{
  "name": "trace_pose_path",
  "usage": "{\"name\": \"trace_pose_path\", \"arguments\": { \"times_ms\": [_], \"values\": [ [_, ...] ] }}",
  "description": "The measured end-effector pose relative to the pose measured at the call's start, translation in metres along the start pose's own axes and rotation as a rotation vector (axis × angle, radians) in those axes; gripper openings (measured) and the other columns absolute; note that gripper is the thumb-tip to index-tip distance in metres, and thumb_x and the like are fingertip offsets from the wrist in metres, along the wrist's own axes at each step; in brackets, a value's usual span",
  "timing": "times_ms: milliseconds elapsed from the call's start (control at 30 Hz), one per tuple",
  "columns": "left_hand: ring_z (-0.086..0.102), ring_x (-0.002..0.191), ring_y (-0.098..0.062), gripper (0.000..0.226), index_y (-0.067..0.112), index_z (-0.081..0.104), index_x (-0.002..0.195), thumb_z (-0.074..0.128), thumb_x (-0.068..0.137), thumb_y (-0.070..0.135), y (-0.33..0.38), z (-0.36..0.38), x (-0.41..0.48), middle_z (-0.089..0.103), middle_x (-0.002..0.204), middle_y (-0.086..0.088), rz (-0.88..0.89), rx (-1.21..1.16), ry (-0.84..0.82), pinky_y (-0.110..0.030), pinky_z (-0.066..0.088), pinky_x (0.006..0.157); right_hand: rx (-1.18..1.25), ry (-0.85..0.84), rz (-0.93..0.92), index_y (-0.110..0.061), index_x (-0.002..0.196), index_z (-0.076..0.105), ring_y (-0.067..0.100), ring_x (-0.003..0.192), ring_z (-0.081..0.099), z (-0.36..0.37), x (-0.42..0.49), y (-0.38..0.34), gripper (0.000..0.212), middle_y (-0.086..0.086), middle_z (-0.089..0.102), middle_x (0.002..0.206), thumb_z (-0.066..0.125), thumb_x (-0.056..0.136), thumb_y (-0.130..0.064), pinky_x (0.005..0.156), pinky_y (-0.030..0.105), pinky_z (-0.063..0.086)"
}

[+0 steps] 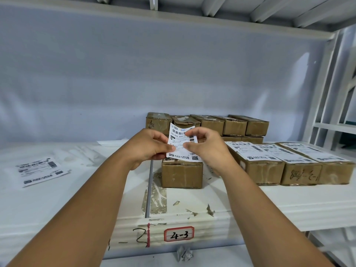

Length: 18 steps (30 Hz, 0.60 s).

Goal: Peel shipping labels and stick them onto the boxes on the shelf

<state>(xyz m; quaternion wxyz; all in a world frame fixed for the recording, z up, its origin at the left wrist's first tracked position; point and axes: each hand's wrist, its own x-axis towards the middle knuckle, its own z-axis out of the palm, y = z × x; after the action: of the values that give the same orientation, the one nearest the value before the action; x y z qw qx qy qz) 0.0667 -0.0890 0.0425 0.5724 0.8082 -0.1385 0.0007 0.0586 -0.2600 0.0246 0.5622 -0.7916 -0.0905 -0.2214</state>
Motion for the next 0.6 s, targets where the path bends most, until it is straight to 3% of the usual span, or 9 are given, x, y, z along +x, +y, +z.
{"name": "trace_pose_path", "arguments": {
  "times_ms": [133,600],
  "values": [
    [0.068,0.072,-0.012,0.014,0.004,0.066,0.092,0.072,0.080,0.007,0.0011,0.0004,-0.0013,0.073,0.091,-0.006,0.010,-0.001,-0.008,-0.018,0.055,0.060,-0.014,-0.001,-0.006,-0.025,0.094,0.068,0.024,0.088,0.066,-0.0002,-0.0002,-0.0002,0.025,-0.003,0.061,0.091,0.075,0.077,-0.008,0.080,0.043,0.056],
    [0.070,0.076,-0.014,0.017,0.005,0.065,0.094,0.073,0.079,0.006,0.0019,0.0001,-0.0021,0.074,0.089,-0.005,0.010,0.015,-0.024,-0.024,0.058,0.071,0.039,-0.008,0.025,-0.025,0.089,0.069,0.021,0.087,0.069,-0.0001,0.0013,0.0018,0.022,0.001,0.064,0.098,0.074,0.078,-0.007,0.078,0.043,0.058]
  ]
}}
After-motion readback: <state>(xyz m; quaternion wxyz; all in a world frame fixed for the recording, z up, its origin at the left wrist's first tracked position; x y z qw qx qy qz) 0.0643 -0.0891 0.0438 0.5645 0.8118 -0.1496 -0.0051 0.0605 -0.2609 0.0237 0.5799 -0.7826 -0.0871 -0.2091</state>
